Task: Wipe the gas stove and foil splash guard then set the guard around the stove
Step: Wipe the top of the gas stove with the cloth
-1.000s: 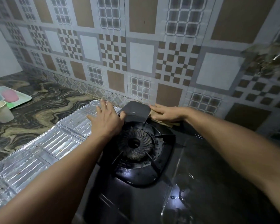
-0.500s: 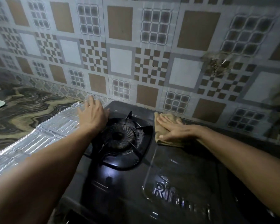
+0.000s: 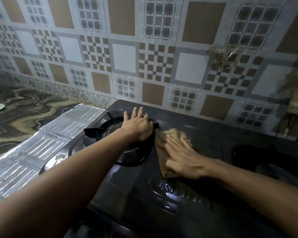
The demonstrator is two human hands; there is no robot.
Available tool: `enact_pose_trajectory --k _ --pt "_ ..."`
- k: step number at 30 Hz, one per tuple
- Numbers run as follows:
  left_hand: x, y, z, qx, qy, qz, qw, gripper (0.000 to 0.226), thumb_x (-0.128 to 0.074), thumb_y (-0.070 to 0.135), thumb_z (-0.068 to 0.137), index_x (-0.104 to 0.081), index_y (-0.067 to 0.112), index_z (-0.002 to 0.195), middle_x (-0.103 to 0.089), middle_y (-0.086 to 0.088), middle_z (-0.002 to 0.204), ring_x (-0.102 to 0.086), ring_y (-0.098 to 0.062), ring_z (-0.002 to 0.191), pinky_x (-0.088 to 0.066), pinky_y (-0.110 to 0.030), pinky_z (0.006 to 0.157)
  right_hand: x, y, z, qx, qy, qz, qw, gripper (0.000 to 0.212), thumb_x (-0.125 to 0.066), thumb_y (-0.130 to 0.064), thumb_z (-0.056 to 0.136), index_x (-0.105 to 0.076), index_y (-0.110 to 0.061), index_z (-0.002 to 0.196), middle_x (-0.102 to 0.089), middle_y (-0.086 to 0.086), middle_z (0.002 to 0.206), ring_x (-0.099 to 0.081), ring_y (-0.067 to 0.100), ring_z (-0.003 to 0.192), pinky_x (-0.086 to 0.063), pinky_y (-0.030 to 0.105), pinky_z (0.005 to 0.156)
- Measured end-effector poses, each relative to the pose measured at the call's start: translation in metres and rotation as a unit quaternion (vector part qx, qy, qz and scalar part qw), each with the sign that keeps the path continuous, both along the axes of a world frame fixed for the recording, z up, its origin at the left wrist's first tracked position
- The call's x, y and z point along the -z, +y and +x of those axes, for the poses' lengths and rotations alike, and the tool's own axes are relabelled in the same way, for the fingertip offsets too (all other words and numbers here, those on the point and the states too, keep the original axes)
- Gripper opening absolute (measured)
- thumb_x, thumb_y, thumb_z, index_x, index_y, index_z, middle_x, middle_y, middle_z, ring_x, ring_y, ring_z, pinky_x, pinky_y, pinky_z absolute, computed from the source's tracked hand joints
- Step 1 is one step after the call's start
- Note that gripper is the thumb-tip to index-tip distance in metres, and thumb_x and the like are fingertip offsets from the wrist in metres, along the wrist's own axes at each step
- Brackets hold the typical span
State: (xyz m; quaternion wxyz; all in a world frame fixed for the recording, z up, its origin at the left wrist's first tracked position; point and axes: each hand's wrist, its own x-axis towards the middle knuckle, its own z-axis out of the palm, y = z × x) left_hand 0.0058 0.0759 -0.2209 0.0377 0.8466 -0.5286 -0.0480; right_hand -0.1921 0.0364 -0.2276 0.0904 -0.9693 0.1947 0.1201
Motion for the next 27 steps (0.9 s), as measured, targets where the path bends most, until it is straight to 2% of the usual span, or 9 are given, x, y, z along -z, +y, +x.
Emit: enact_pose_trajectory --k 2,4,7,11,16,19,23,25,27 --pt "0.001 -0.003 -0.009 -0.015 0.022 -0.002 1.000 0.060 -0.018 0.040 0.099 -0.022 0.011 0.151 0.002 -0.012 0.162 0.009 -0.031 0.149 0.007 -0.061 0.114 0.000 -0.012 0.014 0.052 -0.031 0.015 0.998 0.066 -0.024 -0.044 0.098 -0.010 -0.007 0.151 0.009 0.006 0.162 0.015 0.014 0.147 0.010 0.046 0.119" --pt "0.005 -0.003 -0.013 -0.014 0.043 -0.012 0.999 0.055 -0.018 0.038 0.099 -0.027 0.017 0.150 0.001 -0.012 0.162 0.010 -0.032 0.148 0.009 -0.063 0.112 0.005 -0.040 0.032 0.091 -0.062 -0.011 0.994 0.066 -0.020 -0.050 0.099 -0.006 -0.015 0.153 0.005 0.003 0.163 0.010 0.016 0.148 0.006 0.049 0.119" --pt "0.007 -0.001 -0.011 -0.008 0.064 -0.043 0.997 0.049 -0.019 0.034 0.101 -0.035 0.025 0.147 -0.002 -0.010 0.162 0.009 -0.034 0.148 0.010 -0.065 0.111 0.010 -0.080 0.053 0.134 -0.048 -0.038 0.989 0.068 -0.013 -0.054 0.098 0.004 -0.020 0.154 0.008 -0.001 0.163 0.010 0.016 0.149 0.005 0.052 0.118" --pt "0.009 0.000 -0.012 -0.010 0.069 -0.071 0.995 0.047 -0.022 0.034 0.101 -0.041 0.024 0.143 -0.003 -0.011 0.162 0.008 -0.033 0.148 0.009 -0.066 0.110 0.014 -0.071 0.045 0.103 -0.043 -0.055 0.992 0.065 -0.012 -0.052 0.099 0.003 -0.021 0.154 0.012 -0.003 0.162 0.014 0.014 0.148 0.007 0.052 0.118" --pt "0.009 0.004 -0.012 -0.030 0.091 -0.126 0.987 0.047 -0.022 0.033 0.101 -0.044 0.010 0.136 -0.008 -0.013 0.161 0.002 -0.030 0.149 0.004 -0.066 0.113 0.018 -0.014 0.012 0.034 -0.061 -0.073 0.995 0.072 -0.013 -0.056 0.093 -0.003 -0.019 0.154 0.005 0.000 0.163 0.009 0.014 0.149 0.003 0.049 0.119" --pt "0.009 0.007 -0.015 -0.037 0.060 -0.166 0.984 0.047 -0.020 0.033 0.102 -0.047 0.008 0.131 -0.014 -0.013 0.160 -0.005 -0.031 0.149 -0.003 -0.064 0.114 0.018 0.018 0.000 0.018 -0.076 -0.087 0.993 0.085 -0.004 -0.062 0.081 -0.008 -0.019 0.154 -0.005 0.000 0.162 0.005 0.014 0.149 0.001 0.049 0.119" --pt "0.000 0.017 -0.019 -0.005 -0.014 -0.224 0.974 0.050 -0.021 0.037 0.103 -0.051 0.008 0.130 -0.030 -0.010 0.156 -0.021 -0.027 0.145 -0.011 -0.056 0.117 0.015 0.071 -0.020 -0.034 -0.079 -0.087 0.993 0.080 -0.008 -0.062 0.085 -0.007 -0.021 0.154 -0.004 -0.003 0.162 0.006 0.012 0.148 0.004 0.044 0.120" --pt "-0.004 0.024 -0.018 0.044 -0.048 -0.239 0.969 0.051 -0.024 0.041 0.101 -0.057 0.010 0.125 -0.045 -0.008 0.147 -0.032 -0.025 0.140 -0.016 -0.051 0.117 0.012 0.086 -0.030 -0.059 -0.065 -0.067 0.994 0.078 -0.012 -0.065 0.087 -0.007 -0.024 0.154 -0.001 -0.007 0.162 0.010 0.008 0.147 0.007 0.039 0.119" --pt "-0.007 0.037 -0.009 0.073 -0.075 -0.250 0.963 0.050 -0.031 0.044 0.098 -0.065 0.012 0.113 -0.059 -0.006 0.132 -0.044 -0.025 0.130 -0.024 -0.048 0.114 0.008 0.087 -0.032 -0.053 -0.051 -0.050 0.996 0.084 -0.006 -0.074 0.084 -0.005 -0.028 0.154 0.002 -0.010 0.162 0.009 0.006 0.147 0.006 0.038 0.119"
